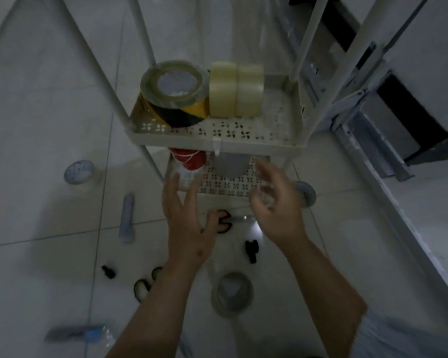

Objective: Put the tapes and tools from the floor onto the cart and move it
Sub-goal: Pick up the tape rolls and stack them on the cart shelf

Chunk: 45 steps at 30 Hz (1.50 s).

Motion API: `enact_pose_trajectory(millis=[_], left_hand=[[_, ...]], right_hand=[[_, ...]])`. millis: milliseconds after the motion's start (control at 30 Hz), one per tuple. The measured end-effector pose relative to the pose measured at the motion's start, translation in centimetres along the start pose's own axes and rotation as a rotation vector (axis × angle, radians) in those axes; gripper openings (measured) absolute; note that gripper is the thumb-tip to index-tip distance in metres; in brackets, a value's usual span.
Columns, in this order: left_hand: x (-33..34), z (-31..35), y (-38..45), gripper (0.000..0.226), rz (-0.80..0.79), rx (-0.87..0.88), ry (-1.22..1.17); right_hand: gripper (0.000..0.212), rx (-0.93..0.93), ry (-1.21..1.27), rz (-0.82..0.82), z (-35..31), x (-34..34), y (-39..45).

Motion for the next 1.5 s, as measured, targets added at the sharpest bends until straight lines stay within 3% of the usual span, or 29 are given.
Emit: enact_pose_trajectory(millis=[167, 300, 367, 467, 633, 733, 900, 1133, 1333, 1500], left_hand=[[4.8, -8.0, -9.7, 0.087, -0.283, -0.397, 0.016], [7.7, -12.5, -15.9, 0.08, -0.454, -0.698, -0.057], [8.5, -13.6, -17.6, 0.081, -0.489, -0.738, -0.068], [9.1, -13.7, -18.6, 0.08, -0.537, -0.771, -0.096], [10.3, -17.0, -19.5, 0.089, -0.483, -0.832, -0.198], [8.9, -14.9, -17.0, 0.076, -0.418, -0.787, -0.27], [6.1, -7.1, -11.4, 0.036, -0.347, -0.554, -0.39], [4.1, 2.6, -3.4, 0.059, -0.3, -0.279, -0.577], [4.1, 9.5, 2.8, 0.075, -0.378, -0.162, -0.611], [4.5, 13.5, 6.6, 0.077, -0.428, 0.062, -0.426]], right_hand=[[0.052, 0.301, -0.075, -0.266, 9.1, 5.3, -9.4], [0.056, 0.463, -0.108, -0.46, 13.6, 8.5, -15.6], [0.049, 0.539, -0.151, -0.533, 15.3, 9.6, -17.8], [0.021, 0.599, -0.161, -0.562, 16.8, 10.5, -19.4], [0.031, 0.631, -0.073, -0.53, 15.4, 10.4, -19.4], [0.018, 0.544, 0.008, -0.398, 12.7, 8.8, -17.3], [0.053, 0.426, 0.098, -0.222, 9.3, 5.8, -14.0], [0.058, 0.108, 0.126, -0.033, 0.6, -0.3, -6.1], [0.06, -0.102, -0.076, 0.19, -6.0, -5.3, -1.1], [0.061, -0.126, -0.181, 0.392, -8.3, -6.9, 2.0]])
Point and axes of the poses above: each hand's wrist, its own y-axis towards the middle knuckle, its own x-axis out of the palm, z = x × y, the point moved 10 cm from there along y, towards the middle knuckle, and after that the axes turned 10 degrees about -y, right-handed, at the moved point
